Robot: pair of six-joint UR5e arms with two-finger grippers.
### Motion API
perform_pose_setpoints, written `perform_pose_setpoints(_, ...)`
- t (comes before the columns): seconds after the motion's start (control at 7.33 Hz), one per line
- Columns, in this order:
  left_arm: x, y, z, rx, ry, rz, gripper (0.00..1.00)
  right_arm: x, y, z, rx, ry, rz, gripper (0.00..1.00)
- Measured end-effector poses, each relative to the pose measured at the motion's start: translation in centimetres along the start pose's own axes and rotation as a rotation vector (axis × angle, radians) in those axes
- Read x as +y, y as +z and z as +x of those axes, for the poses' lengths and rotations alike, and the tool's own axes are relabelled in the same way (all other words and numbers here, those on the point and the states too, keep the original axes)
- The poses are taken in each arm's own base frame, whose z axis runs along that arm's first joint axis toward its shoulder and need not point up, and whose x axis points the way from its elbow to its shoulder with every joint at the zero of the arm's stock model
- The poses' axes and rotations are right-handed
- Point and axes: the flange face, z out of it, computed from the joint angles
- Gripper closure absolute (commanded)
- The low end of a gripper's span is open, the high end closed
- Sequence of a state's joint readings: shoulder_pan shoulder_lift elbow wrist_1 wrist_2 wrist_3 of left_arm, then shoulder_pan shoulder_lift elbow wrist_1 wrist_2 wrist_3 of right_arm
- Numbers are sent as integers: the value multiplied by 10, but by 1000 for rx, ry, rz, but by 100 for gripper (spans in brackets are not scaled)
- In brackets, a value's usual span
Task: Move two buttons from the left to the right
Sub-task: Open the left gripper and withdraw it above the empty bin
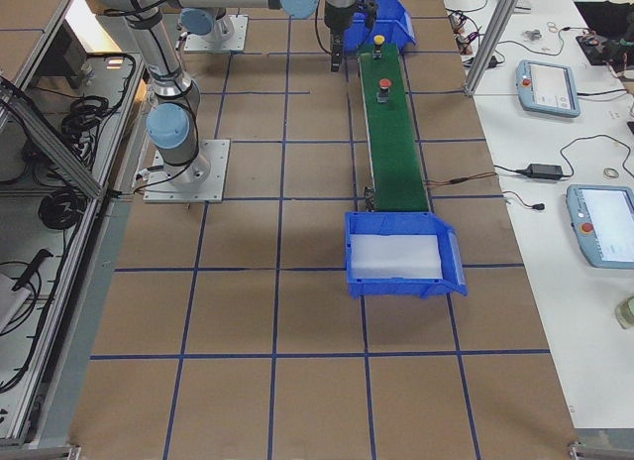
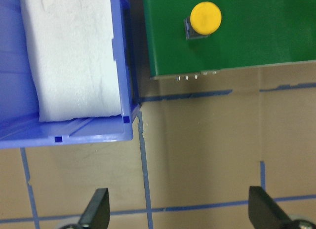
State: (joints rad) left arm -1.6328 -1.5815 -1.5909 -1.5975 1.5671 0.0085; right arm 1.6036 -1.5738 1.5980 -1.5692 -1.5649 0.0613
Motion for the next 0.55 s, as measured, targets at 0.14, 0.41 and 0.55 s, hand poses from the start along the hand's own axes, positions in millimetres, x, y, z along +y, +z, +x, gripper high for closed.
perform_pose_setpoints(0.14, 7, 1, -3, 2, -2, -8, 0, 0, -2, 0, 0, 1, 5, 0)
perform_pose_setpoints(0.41, 12, 0, -5, 6, -34, -5, 0, 0, -5, 1, 0, 2, 15, 0)
perform_pose_setpoints(0.55, 11, 0, -6, 8, -76, 2, 0, 0, -6, 0, 0, 2, 17, 0)
